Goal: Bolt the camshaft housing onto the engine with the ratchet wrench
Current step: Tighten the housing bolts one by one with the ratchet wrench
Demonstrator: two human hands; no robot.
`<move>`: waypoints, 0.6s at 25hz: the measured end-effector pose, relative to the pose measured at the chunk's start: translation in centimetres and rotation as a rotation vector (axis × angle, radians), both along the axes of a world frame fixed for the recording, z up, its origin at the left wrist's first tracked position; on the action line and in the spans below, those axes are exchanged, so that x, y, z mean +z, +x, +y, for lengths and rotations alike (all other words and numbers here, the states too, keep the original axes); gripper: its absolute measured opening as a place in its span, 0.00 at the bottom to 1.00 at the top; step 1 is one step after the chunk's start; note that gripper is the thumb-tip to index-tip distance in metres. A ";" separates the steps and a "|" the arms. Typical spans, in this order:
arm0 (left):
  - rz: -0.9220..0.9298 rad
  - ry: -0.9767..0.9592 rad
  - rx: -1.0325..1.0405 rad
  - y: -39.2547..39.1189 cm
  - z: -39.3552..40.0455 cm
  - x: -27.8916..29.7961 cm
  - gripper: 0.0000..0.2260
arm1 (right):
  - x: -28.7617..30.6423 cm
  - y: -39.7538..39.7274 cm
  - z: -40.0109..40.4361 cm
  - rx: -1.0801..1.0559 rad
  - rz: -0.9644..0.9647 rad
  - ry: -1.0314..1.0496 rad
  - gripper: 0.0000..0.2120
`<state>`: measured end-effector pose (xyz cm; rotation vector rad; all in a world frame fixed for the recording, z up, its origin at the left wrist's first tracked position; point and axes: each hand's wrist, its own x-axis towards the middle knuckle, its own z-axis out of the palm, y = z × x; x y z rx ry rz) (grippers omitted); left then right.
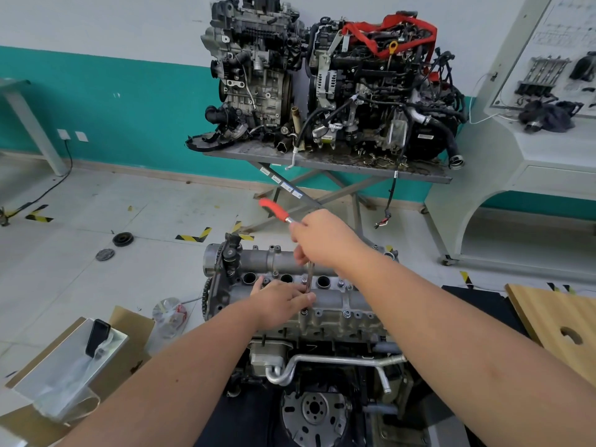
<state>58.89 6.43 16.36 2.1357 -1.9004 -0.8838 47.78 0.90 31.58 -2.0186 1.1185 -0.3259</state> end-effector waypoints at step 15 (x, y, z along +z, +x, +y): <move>0.069 -0.067 0.040 -0.1 0.0 0.0 0.16 | -7.4 -0.8 1.8 -0.033 -0.630 -0.747 0.10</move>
